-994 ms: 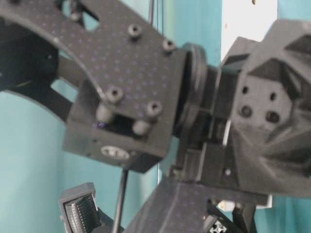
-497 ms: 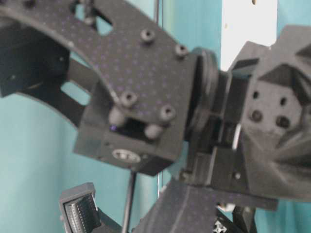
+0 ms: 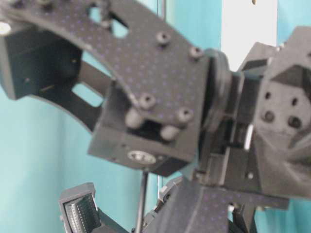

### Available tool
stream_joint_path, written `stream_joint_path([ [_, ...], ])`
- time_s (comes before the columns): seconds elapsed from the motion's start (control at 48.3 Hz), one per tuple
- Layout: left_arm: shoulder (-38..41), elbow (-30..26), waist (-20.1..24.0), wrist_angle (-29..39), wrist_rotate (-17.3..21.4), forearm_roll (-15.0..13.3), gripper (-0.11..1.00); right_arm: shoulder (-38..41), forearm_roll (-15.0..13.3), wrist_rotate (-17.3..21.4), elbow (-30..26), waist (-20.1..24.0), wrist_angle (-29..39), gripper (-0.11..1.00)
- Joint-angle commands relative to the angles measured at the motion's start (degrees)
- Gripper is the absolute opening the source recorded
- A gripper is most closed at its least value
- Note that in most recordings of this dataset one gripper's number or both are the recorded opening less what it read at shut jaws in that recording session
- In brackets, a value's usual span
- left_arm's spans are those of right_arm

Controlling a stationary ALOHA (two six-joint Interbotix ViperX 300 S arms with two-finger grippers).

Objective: Insert the rod into the hole on the wooden board.
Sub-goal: 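Close the right gripper on the peg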

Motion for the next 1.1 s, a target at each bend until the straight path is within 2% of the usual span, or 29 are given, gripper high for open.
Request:
stream_joint_path([
  [0.0,-0.79,-0.44,-0.18,-0.44,0.44,0.18,0.98,-0.88,0.09,-0.18,-1.41,0.79,-0.26,0.59],
  [0.145,-0.88,-0.44,-0.18,-0.44,0.44,0.18,0.98,-0.97,0.09,-0.18,-1.41,0.88,-0.35,0.36],
  [0.228,-0.88,-0.44,-0.18,-0.44,0.44,0.09,0.98,-0.97,0.09,-0.18,-1.41,0.88,-0.44,0.28],
  [0.849,-0.88,-0.26,-0.18,-0.44,0.35,0.09,0.98,-0.97,-0.09,-0.18,-1.49,1.58,-0.53,0.25],
  [0.912,-0.88,-0.26,-0.18,-0.44,0.35,0.09,0.98,-1.05,-0.18,-0.18,-1.67,1.67,-0.79,0.22],
  [1.015,-0.88,-0.26,-0.26,-0.44,0.35,0.09,0.98,-1.32,-0.35,-0.18,-1.93,1.67,-0.79,0.11],
  [1.077,-0.88,-0.26,-0.26,-0.44,0.35,0.18,0.98,-1.67,-0.70,-0.26,-2.11,1.58,-0.79,0.10],
])
